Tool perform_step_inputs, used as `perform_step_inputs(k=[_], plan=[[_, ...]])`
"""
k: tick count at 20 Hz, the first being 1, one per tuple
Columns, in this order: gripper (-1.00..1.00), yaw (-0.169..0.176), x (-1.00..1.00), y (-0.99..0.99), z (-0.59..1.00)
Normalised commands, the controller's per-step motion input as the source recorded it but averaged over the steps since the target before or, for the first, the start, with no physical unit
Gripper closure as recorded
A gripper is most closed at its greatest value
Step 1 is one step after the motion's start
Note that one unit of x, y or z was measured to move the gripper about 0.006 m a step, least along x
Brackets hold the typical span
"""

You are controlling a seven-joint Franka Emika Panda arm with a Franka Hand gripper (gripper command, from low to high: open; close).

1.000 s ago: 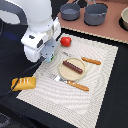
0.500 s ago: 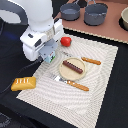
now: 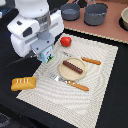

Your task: Interact with the objects in diverse but meaningful ways.

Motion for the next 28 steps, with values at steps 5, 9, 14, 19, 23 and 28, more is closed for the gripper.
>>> perform_step_inputs(k=[5,9,14,19,23,28], plan=[[1.00,0.000,0.81,-0.61,0.33],[1.00,0.000,0.83,-0.60,0.29],[1.00,0.000,0.82,-0.60,0.27],[1.00,0.000,0.79,-0.63,0.26],[1.00,0.000,0.80,-0.62,0.24],[1.00,0.000,0.90,-0.45,0.03]])
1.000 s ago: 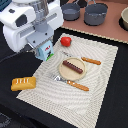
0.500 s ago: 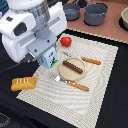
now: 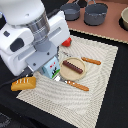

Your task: Interact with the objects in diverse but meaningful ways.

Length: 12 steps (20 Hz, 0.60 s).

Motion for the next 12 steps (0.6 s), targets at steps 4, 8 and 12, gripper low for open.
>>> perform_step_inputs(k=[4,8,12], plan=[[1.00,0.000,0.86,-0.32,-0.28],[1.00,0.000,0.84,-0.24,-0.31],[1.00,0.000,0.73,-0.12,-0.33]])
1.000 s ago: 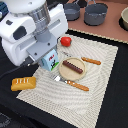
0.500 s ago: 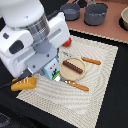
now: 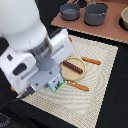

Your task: Interact with the objects in diverse but meaningful ways.

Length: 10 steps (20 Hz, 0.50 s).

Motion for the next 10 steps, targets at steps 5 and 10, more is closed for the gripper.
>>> perform_step_inputs(k=[5,10], plan=[[1.00,0.000,0.47,-0.11,-0.18],[-1.00,0.020,0.17,-0.04,0.53]])
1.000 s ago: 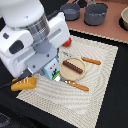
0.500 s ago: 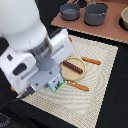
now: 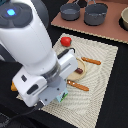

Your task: Interact with the objects in diverse but meaningful ways.

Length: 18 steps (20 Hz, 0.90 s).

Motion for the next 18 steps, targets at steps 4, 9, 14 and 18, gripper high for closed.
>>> perform_step_inputs(k=[4,9,14,18], plan=[[-1.00,0.033,0.11,0.00,0.98],[-1.00,0.045,0.12,0.00,1.00],[-1.00,0.056,0.10,0.00,1.00],[-1.00,0.037,0.20,0.26,1.00]])
